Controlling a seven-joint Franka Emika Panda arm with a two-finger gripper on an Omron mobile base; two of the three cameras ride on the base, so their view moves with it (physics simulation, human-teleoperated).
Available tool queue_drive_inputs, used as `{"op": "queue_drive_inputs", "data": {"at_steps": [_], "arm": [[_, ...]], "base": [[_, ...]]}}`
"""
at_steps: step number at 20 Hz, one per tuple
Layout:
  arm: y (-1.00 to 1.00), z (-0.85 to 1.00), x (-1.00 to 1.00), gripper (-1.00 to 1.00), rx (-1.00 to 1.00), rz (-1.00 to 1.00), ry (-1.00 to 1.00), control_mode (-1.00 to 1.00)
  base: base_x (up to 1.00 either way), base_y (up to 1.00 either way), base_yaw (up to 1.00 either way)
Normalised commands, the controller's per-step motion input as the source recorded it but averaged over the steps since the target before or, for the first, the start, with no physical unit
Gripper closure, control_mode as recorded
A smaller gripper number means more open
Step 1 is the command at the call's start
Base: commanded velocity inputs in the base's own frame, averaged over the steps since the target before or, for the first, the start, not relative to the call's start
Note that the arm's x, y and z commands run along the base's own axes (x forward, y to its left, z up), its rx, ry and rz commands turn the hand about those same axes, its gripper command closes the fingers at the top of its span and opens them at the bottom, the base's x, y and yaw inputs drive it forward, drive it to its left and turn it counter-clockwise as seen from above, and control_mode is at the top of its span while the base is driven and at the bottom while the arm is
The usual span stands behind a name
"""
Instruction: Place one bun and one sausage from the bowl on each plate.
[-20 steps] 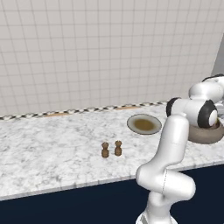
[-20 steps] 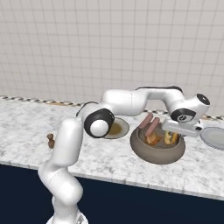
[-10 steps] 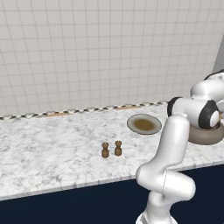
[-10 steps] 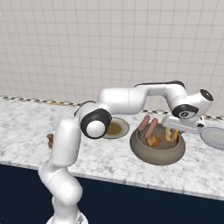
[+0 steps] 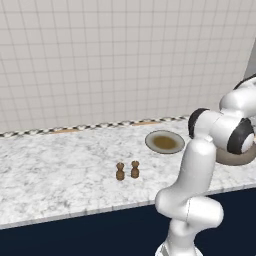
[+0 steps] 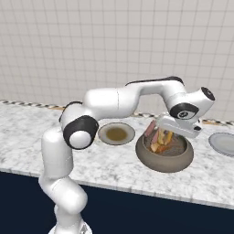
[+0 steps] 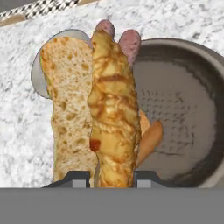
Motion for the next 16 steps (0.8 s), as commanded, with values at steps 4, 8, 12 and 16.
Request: {"op": "queue_drive_inputs", "data": {"at_steps": [4,8,12,16], "arm": [[1.0,0.0,0.29,1.0,-0.02,-0.02,-0.01,-1.0],[1.0,0.01,0.58,1.0,0.0,-0.01,0.0,-1.0],[0.69,0.39,0.23,1.0,0.0,-0.05,-0.02,-1.0],[1.0,0.06,0.46,1.0,-0.01,-0.03,0.04,-1.0]], "base": [[0.0,0.0,0.0],[0.0,0.0,0.0],[0.0,0.0,0.0],[0.0,0.0,0.0]]}}
